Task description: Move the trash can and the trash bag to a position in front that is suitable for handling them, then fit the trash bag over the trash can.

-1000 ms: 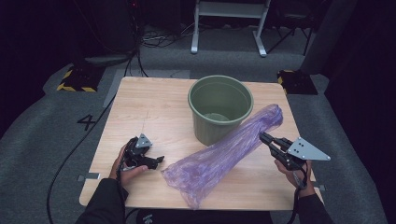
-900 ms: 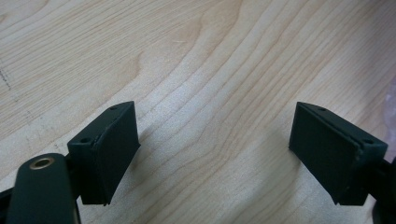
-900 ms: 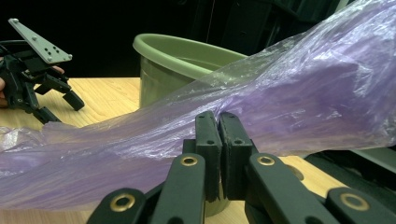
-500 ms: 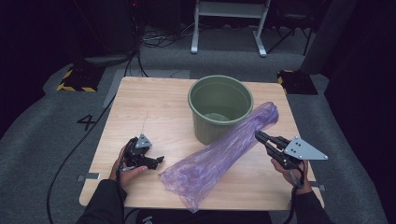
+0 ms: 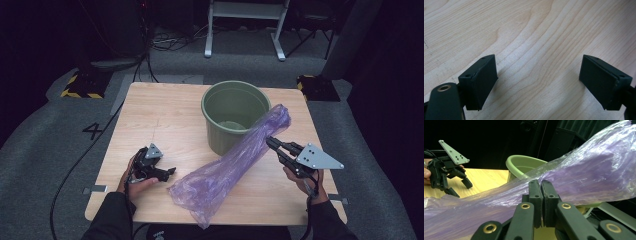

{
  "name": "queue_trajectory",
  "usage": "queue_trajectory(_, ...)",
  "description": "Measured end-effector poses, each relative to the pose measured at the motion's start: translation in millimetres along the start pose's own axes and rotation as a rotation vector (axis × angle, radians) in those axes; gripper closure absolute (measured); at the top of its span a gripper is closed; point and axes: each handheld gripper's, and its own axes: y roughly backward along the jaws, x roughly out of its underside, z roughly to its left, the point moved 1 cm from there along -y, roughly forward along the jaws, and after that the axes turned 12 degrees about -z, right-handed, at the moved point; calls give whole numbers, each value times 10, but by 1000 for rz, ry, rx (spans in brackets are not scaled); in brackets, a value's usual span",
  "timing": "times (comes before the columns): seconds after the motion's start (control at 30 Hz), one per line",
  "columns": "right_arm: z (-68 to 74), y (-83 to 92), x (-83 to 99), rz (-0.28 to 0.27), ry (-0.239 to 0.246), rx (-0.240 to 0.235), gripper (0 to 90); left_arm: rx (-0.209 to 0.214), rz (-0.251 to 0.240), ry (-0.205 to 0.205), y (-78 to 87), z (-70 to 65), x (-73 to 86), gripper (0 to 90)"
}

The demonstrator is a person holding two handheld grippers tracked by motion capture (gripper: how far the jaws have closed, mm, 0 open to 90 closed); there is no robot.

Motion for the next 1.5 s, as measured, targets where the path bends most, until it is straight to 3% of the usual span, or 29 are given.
queue_trajectory(0.3, 0, -105, -106, -10, 23, -19, 880, 0, 2, 0, -4, -8, -5, 141)
queue_trajectory(0.43, -10, -145, -145, -8, 28, -23, 880, -1, 6, 19, 0, -26, -28, 158)
queue_trajectory(0.53, -27, -182, -160, -6, 34, -30, 880, 20, -41, -18, 62, -97, -140, 184)
queue_trajectory(0.63, -39, -242, -164, 6, 43, -35, 880, 91, -100, 4, 166, -211, -343, 169)
queue_trajectory(0.73, -40, -297, -160, 35, 63, -32, 880, 131, -164, -23, 249, -364, -526, 165)
queue_trajectory(0.9, -92, -378, -164, 52, 69, -28, 880, 215, -223, -68, 307, -690, -811, 159)
queue_trajectory(1.0, -131, -426, -193, 63, 83, -21, 879, 259, -248, -117, 304, -916, -962, 157)
queue_trajectory(1.2, -171, -545, -195, 85, 88, -28, 879, 315, -218, -180, 169, -1303, -1149, 160)
queue_trajectory(1.27, -174, -589, -204, 88, 97, -29, 879, 289, -195, -207, 108, -1393, -1171, 156)
queue_trajectory(1.33, -171, -640, -222, 96, 109, -33, 879, 296, -177, -207, 44, -1443, -1176, 158)
queue_trajectory(1.4, -167, -688, -246, 97, 119, -41, 879, 271, -153, -210, -41, -1468, -1170, 157)
queue_trajectory(1.5, -154, -738, -285, 98, 132, -53, 879, 282, -132, -190, -141, -1460, -1146, 156)
